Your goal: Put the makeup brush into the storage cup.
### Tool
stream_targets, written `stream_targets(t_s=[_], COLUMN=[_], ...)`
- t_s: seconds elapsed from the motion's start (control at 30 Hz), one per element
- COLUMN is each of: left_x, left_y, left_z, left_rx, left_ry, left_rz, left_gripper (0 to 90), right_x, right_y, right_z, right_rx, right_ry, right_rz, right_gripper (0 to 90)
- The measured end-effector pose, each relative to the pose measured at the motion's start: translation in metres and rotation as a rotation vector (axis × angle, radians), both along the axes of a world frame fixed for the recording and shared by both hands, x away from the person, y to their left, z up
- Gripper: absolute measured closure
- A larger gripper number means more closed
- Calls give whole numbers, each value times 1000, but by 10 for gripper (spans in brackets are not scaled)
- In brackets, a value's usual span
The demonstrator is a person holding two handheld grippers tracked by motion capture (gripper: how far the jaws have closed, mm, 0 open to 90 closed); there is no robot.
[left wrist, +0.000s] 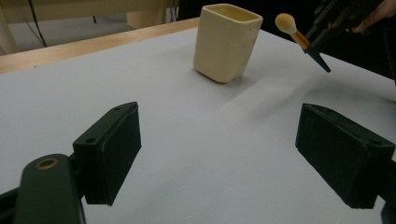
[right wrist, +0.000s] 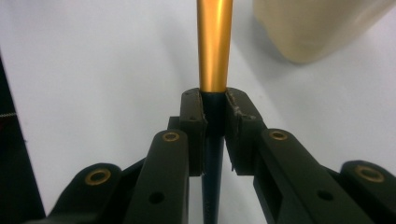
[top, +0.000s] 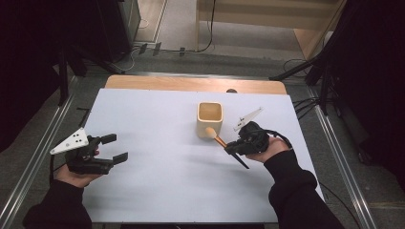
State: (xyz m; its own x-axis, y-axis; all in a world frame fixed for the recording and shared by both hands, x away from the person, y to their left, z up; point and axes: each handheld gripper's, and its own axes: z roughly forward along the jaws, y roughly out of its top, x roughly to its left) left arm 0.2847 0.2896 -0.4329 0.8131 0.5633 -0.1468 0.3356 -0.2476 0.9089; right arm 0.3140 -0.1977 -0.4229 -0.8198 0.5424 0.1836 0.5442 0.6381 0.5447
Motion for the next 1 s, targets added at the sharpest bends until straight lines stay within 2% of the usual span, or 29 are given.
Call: stream_targets(t_s=[0.03, 0.13, 0.2, 0.23, 0.27, 0.3, 0.43, 0.47, 0.5, 0.57, 0.6, 0.63, 0.67, 0.9, 1.0], left_x=[0, 0, 0, 2, 2, 2, 4, 4, 5, 6, 8, 8, 8, 10, 11], left_y=[0, 0, -1, -1, -1, -2, -7, -10, -11, -16, -20, -20, -24, -42, -49], left_z=[0, 1, 1, 3, 3, 5, 9, 10, 11, 14, 17, 17, 19, 23, 24], left_rx=[0, -7, -29, -43, -43, -48, -60, -61, -63, -62, -56, -56, -58, -43, -40], left_ry=[0, 4, 16, 25, 25, 26, 35, 42, 45, 45, 46, 46, 48, 53, 55], left_rz=[0, 0, -1, -13, -13, -15, -32, -39, -46, -63, -74, -74, -88, -140, -160], left_gripper=[146, 146, 145, 145, 144, 144, 142, 140, 140, 139, 139, 139, 139, 140, 139], right_x=[0, -4, -6, -8, -8, -9, -17, -21, -21, -23, -26, -26, -28, -30, -31], right_y=[0, -4, -7, -9, -9, -10, -13, -13, -13, -12, -11, -11, -10, -4, -1], right_z=[0, 3, 5, 6, 6, 7, 7, 5, 5, 3, 0, 0, -2, -5, -4], right_rx=[0, 69, 95, 140, 140, 163, 261, 301, 301, 333, 387, 387, 413, 427, 436], right_ry=[0, -39, -67, -85, -85, -92, -192, -216, -216, -223, -239, -239, -266, -256, -267], right_rz=[0, -11, -17, -25, -25, -26, -18, -28, -28, -28, -19, -19, -11, 6, 18], right_gripper=[795, 795, 795, 795, 795, 795, 795, 795, 795, 795, 795, 795, 795, 795, 795])
